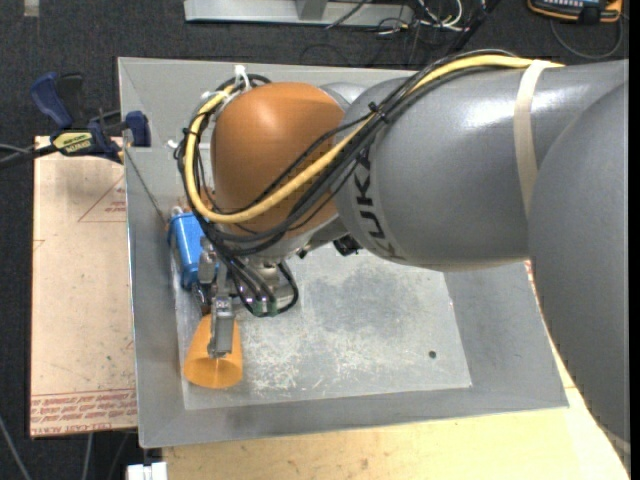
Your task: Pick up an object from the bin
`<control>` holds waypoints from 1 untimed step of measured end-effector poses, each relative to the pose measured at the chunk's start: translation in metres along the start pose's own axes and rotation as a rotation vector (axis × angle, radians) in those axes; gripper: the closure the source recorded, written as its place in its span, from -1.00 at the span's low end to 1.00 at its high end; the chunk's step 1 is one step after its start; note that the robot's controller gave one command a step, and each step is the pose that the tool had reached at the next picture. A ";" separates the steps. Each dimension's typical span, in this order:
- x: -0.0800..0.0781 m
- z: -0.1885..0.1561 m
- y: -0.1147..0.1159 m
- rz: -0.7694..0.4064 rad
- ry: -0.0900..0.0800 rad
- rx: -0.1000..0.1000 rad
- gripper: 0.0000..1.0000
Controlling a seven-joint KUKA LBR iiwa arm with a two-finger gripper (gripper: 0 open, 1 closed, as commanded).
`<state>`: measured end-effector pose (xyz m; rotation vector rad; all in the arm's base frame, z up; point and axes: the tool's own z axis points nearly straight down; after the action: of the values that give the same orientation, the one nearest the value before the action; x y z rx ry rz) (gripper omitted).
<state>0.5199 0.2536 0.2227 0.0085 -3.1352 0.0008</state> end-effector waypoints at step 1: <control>-0.001 -0.005 -0.002 0.005 -0.006 -0.002 -1.00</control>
Offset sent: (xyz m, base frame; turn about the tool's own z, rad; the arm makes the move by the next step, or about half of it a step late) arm -0.0288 -0.0374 -0.1461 -0.1479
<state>0.5214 0.2521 0.2274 0.0013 -3.1416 -0.0019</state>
